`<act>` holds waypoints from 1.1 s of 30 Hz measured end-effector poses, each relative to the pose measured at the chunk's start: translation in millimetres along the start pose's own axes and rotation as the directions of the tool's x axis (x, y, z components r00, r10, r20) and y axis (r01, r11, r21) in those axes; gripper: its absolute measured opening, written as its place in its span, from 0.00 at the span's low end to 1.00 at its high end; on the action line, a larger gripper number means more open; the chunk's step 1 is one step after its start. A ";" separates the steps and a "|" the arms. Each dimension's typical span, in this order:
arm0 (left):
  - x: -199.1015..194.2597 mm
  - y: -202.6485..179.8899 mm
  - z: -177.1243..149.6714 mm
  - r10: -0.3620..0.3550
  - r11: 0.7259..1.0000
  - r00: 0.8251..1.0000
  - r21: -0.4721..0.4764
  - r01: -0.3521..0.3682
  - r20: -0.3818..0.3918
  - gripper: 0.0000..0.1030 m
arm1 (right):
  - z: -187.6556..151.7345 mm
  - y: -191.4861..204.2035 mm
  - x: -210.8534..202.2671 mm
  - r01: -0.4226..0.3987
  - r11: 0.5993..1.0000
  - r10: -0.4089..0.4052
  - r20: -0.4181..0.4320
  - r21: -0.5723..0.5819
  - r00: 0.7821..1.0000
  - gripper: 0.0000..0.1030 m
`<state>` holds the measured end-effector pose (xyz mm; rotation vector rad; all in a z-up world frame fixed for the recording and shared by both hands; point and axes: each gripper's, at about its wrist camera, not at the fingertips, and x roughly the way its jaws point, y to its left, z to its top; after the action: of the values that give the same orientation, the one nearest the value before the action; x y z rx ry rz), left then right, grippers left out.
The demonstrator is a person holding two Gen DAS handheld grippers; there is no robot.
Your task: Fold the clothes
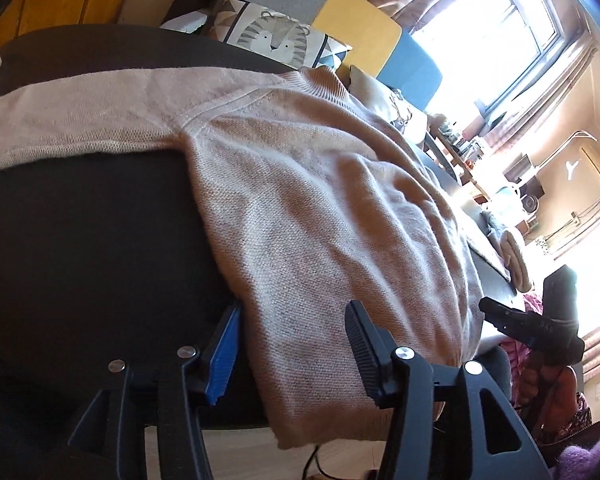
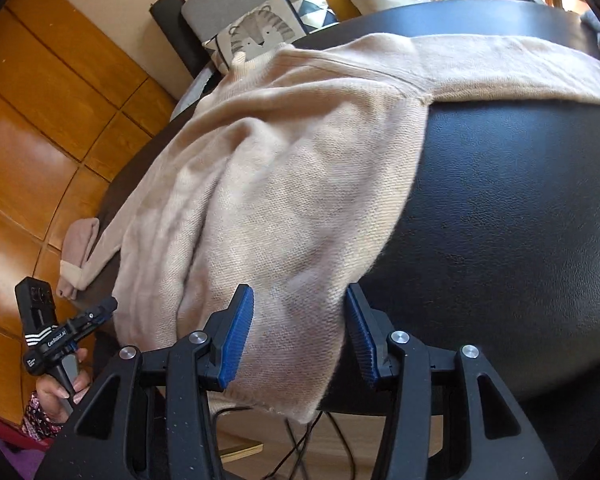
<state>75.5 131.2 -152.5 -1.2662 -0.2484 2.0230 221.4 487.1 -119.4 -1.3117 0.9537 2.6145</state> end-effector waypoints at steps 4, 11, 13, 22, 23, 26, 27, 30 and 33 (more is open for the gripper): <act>-0.2 -0.4 -1.9 -0.013 1.000 1.000 -0.026 0.013 0.011 0.51 | -5.8 5.9 1.5 -0.028 1.000 0.028 -0.004 -0.014 1.000 0.49; 7.5 2.9 0.4 0.025 0.999 1.000 -0.035 -0.025 0.015 0.28 | -12.2 12.8 5.9 0.018 0.997 -0.019 -0.008 -0.072 1.000 0.12; 8.0 4.1 1.3 0.029 0.999 1.000 -0.033 -0.028 0.007 0.07 | -12.7 14.3 5.9 0.027 0.996 -0.027 -0.007 -0.089 1.000 0.10; -3.1 3.1 12.8 0.048 0.998 0.999 0.037 -0.049 0.016 0.06 | -6.2 -2.1 -4.4 0.012 1.000 -0.012 -0.021 -0.021 1.000 0.09; -5.6 4.7 15.4 0.046 0.998 0.999 0.035 -0.047 0.023 0.06 | -5.1 -6.1 -6.9 0.008 1.000 -0.008 -0.021 -0.005 1.000 0.09; -16.0 11.2 23.9 0.059 0.998 0.997 0.025 -0.061 0.055 0.04 | -3.5 -12.6 -14.7 0.019 1.000 -0.019 -0.014 0.011 1.000 0.09; -19.0 14.7 26.3 0.067 0.997 0.996 0.020 -0.068 0.061 0.03 | -2.9 -14.3 -18.2 0.029 1.000 -0.029 -0.009 0.010 1.000 0.09; -27.5 26.5 32.3 0.084 0.996 0.994 -0.002 -0.084 0.076 0.03 | -0.4 -20.9 -29.4 0.054 0.998 -0.054 0.003 0.011 0.999 0.09; -33.3 37.7 36.4 0.108 0.994 0.990 -0.025 -0.107 0.086 0.03 | 2.8 -29.1 -40.8 0.086 0.996 -0.086 0.014 0.016 0.996 0.09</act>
<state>35.4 89.4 -130.1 -1.2286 -0.2474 2.1758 254.6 520.6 -102.4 -1.2983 0.8920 2.5443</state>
